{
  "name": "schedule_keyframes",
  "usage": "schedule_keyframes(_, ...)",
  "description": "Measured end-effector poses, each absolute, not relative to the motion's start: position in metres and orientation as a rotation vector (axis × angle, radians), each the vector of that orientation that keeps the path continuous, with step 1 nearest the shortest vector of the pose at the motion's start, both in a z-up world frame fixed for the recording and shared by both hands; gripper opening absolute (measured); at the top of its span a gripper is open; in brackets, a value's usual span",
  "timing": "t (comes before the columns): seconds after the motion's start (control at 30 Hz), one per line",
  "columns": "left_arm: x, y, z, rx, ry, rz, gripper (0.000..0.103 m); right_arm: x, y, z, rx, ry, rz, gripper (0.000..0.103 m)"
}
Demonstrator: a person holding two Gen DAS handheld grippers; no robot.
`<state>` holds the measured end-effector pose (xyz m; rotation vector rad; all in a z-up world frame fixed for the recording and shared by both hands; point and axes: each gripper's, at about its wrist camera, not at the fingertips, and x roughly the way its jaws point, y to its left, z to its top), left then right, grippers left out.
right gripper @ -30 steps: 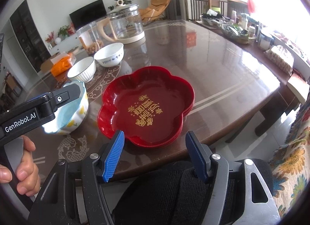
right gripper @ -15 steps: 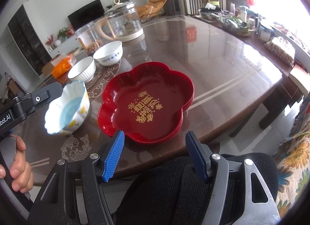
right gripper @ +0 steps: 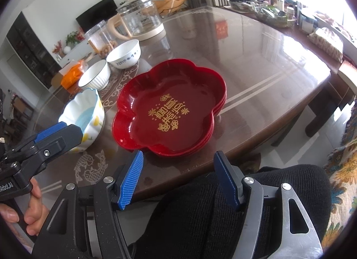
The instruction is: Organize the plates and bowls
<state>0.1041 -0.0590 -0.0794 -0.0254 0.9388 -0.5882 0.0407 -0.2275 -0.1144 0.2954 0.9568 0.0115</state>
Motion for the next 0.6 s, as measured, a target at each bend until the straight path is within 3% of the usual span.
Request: schedule_keyframes(0.6,0.178,-0.1,-0.105,-0.107,1.092,-0.626,0.093,0.046,-0.208,-0.145,0.263,1.039,0.058,0.069)
